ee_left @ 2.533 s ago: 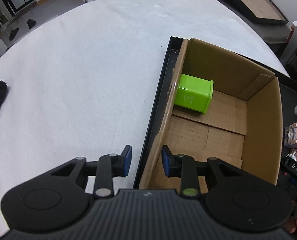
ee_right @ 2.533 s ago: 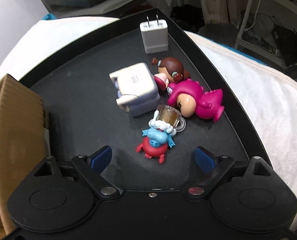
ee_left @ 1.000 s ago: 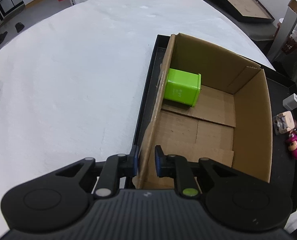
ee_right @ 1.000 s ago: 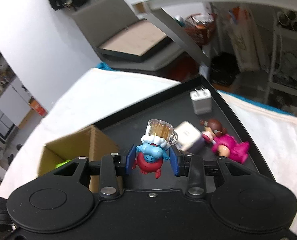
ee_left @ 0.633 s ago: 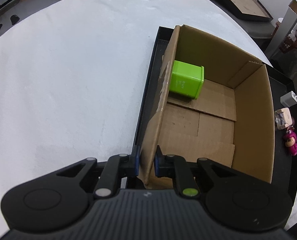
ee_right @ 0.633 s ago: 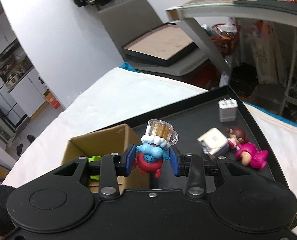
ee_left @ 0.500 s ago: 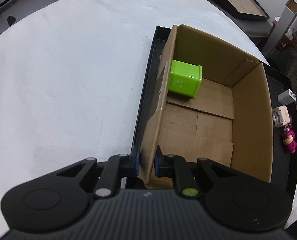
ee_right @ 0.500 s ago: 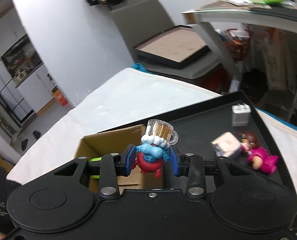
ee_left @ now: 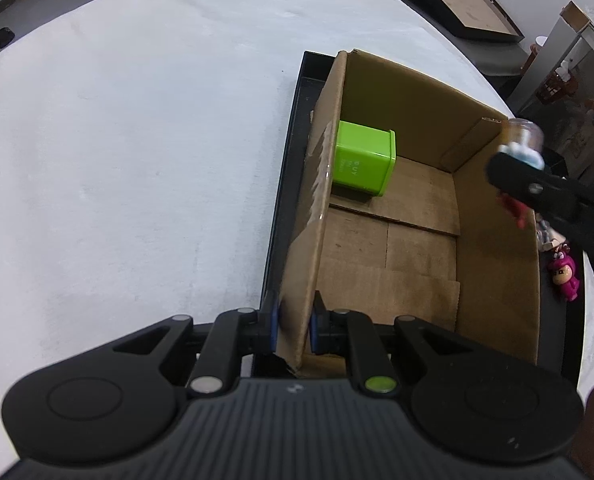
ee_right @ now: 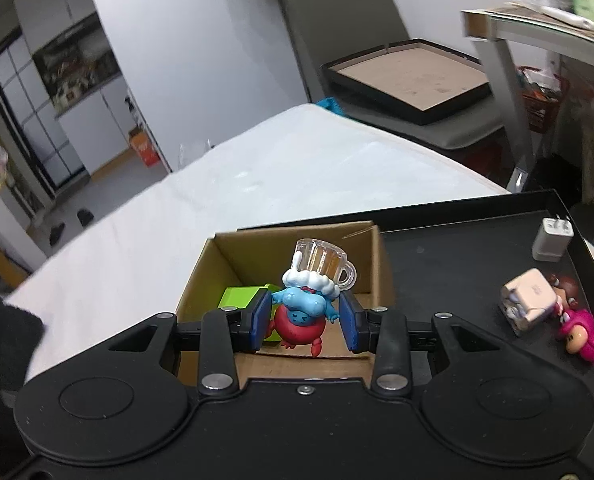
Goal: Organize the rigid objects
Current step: 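Carry the figurine into the box and open the right gripper, then move the right gripper to the pink doll and grasp it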
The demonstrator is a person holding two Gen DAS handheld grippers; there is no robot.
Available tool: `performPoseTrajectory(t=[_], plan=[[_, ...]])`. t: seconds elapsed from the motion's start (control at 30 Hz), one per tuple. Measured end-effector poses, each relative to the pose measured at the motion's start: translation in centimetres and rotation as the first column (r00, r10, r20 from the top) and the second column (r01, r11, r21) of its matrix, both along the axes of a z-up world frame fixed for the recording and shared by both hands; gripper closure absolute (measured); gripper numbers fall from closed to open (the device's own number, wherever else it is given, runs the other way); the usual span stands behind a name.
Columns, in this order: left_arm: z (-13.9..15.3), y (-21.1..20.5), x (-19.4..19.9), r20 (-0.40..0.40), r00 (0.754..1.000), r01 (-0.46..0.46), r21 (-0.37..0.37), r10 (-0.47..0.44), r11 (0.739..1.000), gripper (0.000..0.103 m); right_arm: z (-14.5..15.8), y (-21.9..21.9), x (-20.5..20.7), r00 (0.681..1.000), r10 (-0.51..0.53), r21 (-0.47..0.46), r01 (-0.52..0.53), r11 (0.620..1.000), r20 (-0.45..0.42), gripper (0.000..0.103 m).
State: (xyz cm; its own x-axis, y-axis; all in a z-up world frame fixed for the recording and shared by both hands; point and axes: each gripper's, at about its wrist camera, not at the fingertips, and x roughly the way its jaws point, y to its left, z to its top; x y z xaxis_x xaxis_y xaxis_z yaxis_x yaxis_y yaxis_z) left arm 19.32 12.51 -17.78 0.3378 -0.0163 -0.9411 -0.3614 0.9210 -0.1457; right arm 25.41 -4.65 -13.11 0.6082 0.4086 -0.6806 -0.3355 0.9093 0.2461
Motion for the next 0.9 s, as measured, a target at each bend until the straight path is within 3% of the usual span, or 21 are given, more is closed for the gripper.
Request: performPoseTrajectory(t=[0.23,0.4,0.6,0.9], plan=[[-0.1,0.8,0.2,-0.004,1.000,0.008,-0.032,-0.008,0.999,0.089,-0.4,2.2,0.4,0.999,0.007,-0.060,-0.005,0.998,0.033,0.066],[0.0,1.1,0.1,0.002,1.000,0.007,-0.039,-0.007,0.999,0.087,-0.1,2.7,0.3,0.996,0.005,-0.070,0.002,0.998,0.090,0.045],[0.0,0.9,0.0,-0.001,1.000,0.001,-0.034,-0.001,0.999,0.087,0.1,1.9,0.2,0.998,-0.001,-0.035,0.003,0.999,0.058,0.045],[1.1,-0.7,0.7,-0.009,1.000,0.024,0.031,-0.024,0.999,0.088,0.7,-0.4,0.0,0.997,-0.074,-0.005,0.074,0.997,0.030,0.043]])
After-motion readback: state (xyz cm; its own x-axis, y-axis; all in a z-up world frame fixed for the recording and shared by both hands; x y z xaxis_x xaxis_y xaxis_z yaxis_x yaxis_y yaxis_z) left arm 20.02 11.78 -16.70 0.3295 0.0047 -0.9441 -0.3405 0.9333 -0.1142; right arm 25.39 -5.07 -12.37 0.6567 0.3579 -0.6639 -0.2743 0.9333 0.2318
